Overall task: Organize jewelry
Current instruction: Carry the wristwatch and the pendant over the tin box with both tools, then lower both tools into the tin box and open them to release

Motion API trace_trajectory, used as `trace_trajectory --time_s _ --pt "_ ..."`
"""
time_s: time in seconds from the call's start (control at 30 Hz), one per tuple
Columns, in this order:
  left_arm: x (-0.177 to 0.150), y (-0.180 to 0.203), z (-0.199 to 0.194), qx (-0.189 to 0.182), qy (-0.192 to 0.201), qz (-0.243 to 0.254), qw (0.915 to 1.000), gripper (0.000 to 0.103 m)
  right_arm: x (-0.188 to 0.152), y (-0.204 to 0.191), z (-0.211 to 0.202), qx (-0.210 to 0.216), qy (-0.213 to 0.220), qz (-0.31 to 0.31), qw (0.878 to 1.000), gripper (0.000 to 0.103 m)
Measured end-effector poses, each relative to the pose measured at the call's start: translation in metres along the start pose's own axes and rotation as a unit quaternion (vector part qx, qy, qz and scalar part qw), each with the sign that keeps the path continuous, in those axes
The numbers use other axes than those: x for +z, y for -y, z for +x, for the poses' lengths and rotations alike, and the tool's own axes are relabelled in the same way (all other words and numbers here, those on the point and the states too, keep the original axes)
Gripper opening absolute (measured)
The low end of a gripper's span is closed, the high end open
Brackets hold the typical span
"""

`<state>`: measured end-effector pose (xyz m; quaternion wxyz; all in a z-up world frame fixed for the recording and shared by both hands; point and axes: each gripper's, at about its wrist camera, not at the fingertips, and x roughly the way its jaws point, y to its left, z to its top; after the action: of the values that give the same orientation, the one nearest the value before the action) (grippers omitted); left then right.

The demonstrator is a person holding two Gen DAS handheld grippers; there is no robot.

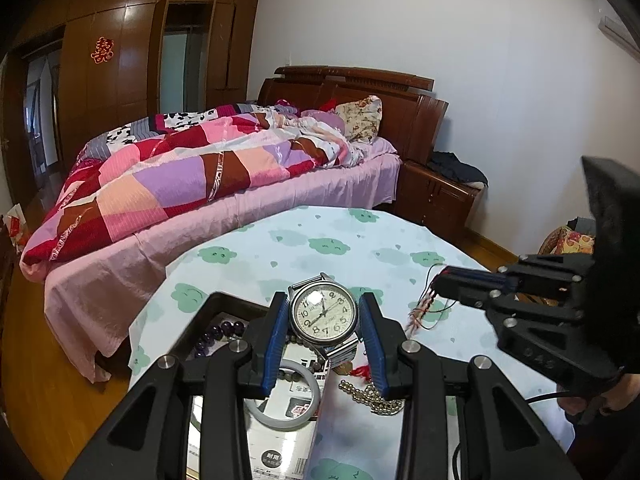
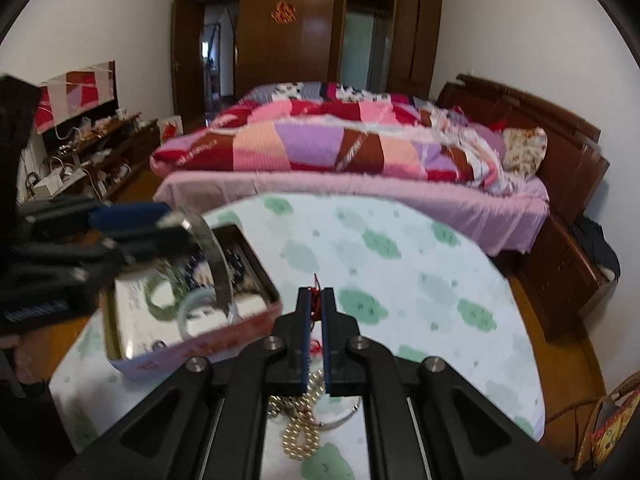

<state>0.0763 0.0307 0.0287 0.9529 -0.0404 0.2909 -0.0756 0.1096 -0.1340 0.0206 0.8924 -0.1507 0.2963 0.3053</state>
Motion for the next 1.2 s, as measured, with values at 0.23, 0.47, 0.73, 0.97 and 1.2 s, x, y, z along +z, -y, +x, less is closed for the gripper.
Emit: trace_trajectory --time_s 0.23,0.47,0.73,0.97,1.2 --pt "0.006 -0.015 -0.012 0.009 0.014 -0.007 0.9998 0.037 0.02 -0.022 -0.003 0.015 0.023 -0.022 0.999 0.006" --pt "0.009 -0.039 -0.02 0.031 0.02 -0.019 0.9991 0.037 0.039 -0.047 -0.004 0.028 0.04 -0.042 0.998 0.006" --pt "0.006 -0.059 -0.021 0.047 0.018 -0.035 0.9981 0.037 0.049 -0.074 -0.005 0.043 0.051 -0.067 0.995 0.006" --pt "-0.007 -0.072 -0.015 0.053 0.003 -0.043 0.9976 0.037 0.044 -0.087 0.004 0.054 0.042 -0.074 0.995 0.006" --pt "-0.023 -0.087 0.007 0.059 -0.022 -0.062 0.996 0.037 0.034 -0.091 0.025 0.056 0.023 -0.068 0.996 0.006"
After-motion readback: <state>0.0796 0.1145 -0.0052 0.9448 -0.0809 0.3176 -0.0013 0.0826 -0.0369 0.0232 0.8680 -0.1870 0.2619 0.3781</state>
